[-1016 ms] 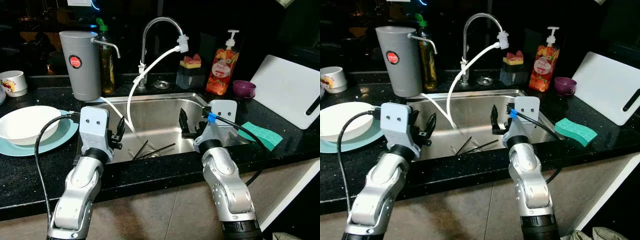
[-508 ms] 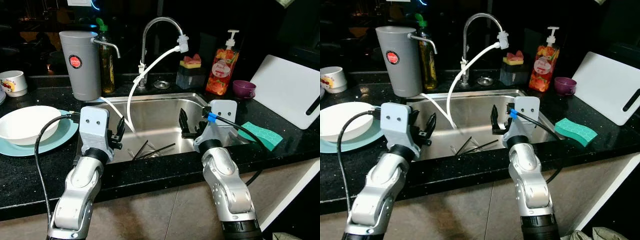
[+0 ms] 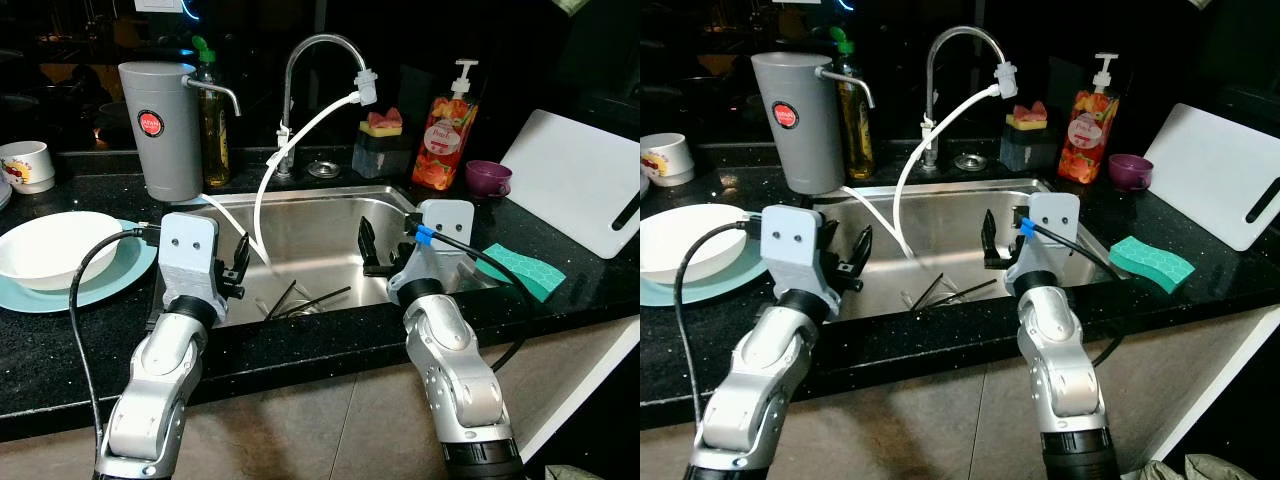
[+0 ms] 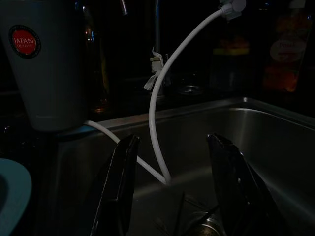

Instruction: Kitchen organization

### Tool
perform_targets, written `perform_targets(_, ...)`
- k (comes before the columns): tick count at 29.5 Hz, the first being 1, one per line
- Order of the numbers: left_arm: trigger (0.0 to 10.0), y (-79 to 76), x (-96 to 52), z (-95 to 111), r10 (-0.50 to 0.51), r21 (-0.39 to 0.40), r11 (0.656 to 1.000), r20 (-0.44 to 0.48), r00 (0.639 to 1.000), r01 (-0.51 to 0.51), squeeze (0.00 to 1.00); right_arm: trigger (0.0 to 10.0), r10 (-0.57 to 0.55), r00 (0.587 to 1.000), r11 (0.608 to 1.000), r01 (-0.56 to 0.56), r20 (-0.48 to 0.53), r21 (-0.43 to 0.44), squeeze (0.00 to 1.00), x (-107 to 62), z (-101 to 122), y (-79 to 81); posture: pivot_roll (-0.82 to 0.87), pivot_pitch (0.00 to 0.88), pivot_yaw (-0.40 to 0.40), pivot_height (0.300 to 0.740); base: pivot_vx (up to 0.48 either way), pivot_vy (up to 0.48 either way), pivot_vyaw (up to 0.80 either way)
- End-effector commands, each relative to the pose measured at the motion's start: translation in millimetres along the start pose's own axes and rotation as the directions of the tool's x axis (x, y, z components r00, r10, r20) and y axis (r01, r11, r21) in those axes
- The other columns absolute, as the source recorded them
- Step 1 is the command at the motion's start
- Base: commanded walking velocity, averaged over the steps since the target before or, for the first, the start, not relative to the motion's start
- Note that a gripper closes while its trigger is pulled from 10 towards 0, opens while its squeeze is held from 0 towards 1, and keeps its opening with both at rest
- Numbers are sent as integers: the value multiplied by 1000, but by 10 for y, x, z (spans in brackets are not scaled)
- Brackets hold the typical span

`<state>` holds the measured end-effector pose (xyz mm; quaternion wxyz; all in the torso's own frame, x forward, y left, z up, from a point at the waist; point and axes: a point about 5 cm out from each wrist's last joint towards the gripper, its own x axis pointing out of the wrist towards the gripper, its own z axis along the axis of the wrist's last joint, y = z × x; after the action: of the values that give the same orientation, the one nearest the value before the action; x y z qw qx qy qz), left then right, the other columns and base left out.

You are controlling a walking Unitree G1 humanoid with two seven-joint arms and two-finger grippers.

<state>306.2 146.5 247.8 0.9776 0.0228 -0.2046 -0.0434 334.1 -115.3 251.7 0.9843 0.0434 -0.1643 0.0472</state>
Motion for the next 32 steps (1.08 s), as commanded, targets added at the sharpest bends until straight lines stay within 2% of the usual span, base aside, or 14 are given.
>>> perform_targets(1, 10000, -38, 13, -3, -10, -3, 1000, -1, 1000, 10, 0, 10000, -9, 1000, 1000, 9, -2, 1, 0, 16, -6, -24, 136, 71, -70, 740, 0, 0, 0)
perform_targets(32, 10000, -44, 21, 1, -13, -4, 1000, 2, 1000, 13, 0, 10000, -2, 1000, 1000, 2, 0, 0, 0, 25, -5, -15, 137, 63, -70, 740, 0, 0, 0)
